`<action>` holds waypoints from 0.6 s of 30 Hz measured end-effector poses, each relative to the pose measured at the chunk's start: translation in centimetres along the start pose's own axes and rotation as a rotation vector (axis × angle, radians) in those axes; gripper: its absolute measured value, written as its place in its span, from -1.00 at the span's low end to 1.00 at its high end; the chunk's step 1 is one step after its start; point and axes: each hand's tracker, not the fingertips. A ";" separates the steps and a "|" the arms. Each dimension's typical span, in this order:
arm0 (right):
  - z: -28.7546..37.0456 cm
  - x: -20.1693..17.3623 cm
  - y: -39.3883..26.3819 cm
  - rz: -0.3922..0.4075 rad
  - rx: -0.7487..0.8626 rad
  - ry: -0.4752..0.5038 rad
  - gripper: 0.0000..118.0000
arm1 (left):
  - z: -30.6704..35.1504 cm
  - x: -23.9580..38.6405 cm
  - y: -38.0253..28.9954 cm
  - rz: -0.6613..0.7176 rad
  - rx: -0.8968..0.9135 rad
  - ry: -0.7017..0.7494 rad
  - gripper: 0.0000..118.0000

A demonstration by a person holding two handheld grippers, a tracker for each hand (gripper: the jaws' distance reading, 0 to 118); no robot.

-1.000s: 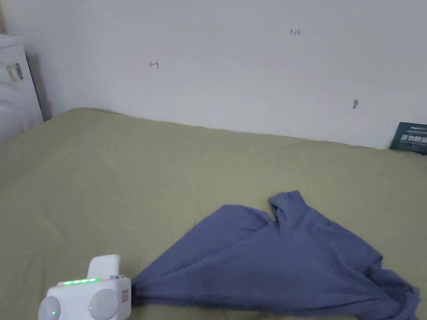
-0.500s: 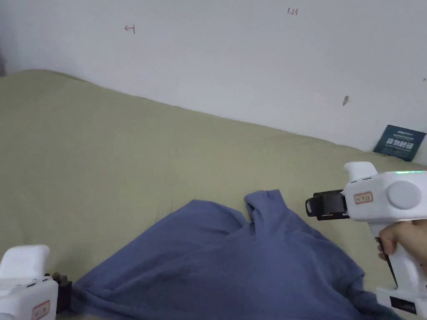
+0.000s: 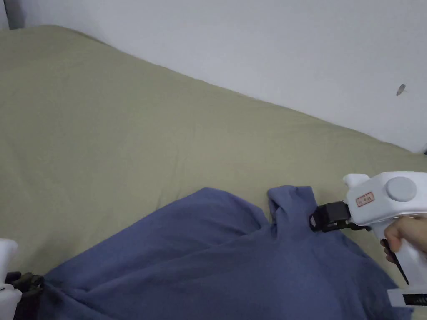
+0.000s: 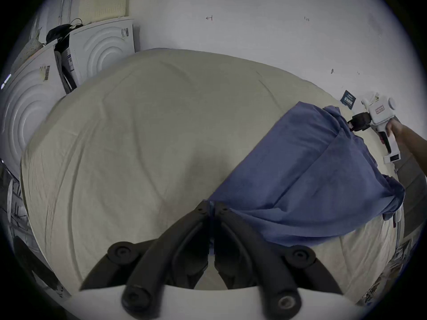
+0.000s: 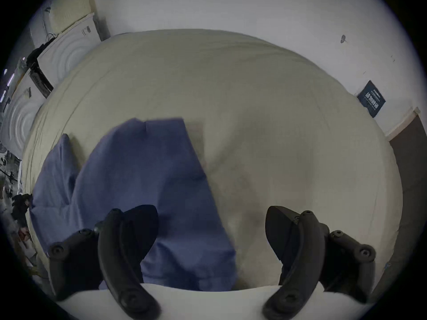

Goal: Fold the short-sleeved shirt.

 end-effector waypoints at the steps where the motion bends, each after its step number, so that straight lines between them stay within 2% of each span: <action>1: -0.2 -0.3 -0.3 0.004 -0.014 -0.009 0.56 | 0.0 0.0 0.0 -0.001 0.001 -0.001 -0.98; 3: -0.1 -0.3 -0.4 -0.036 0.024 0.006 0.36 | 0.1 0.0 0.1 -0.003 0.002 -0.004 -0.98; 4: 0.2 -0.1 -0.4 -0.062 0.034 0.017 -0.03 | 0.1 0.0 0.1 0.002 0.001 -0.008 -0.98; 5: 0.6 0.0 -0.3 -0.080 0.043 0.010 -0.77 | 0.1 -0.1 0.2 0.010 0.001 -0.010 -0.98; 6: 1.2 0.4 -0.3 -0.101 0.071 -0.045 -1.00 | 0.2 -0.1 0.2 0.013 0.001 -0.011 -0.98; 8: 2.3 -1.0 -0.5 -0.077 0.179 -0.113 -1.00 | 0.4 0.0 0.3 0.018 -0.001 -0.009 -0.98; 9: 2.6 -2.3 -1.2 -0.057 0.213 -0.091 -1.00 | 0.5 0.1 0.4 0.016 -0.003 -0.008 -0.98; 10: 3.3 -2.3 -1.6 -0.101 0.203 -0.004 -1.00 | 0.5 0.1 0.5 0.013 -0.004 -0.008 -0.98; 11: 3.7 -3.0 -1.9 -0.121 0.213 0.037 -1.00 | 0.6 0.2 0.7 0.008 -0.008 -0.012 -0.98; 12: 4.1 -4.0 -2.3 -0.115 0.218 0.029 -1.00 | 0.6 0.2 0.8 0.005 -0.012 -0.016 -0.98; 14: 5.6 -5.8 -3.0 -0.040 0.303 0.002 -1.00 | 1.1 0.1 1.3 0.014 -0.014 -0.037 -0.98; 15: 8.1 -3.4 -1.8 -0.063 0.339 0.006 -1.00 | 1.4 0.0 1.8 0.019 -0.004 -0.055 -0.98; 18: 12.3 -3.4 -1.7 -0.119 0.463 0.006 -1.00 | 2.5 0.0 3.8 0.017 0.048 -0.078 -0.98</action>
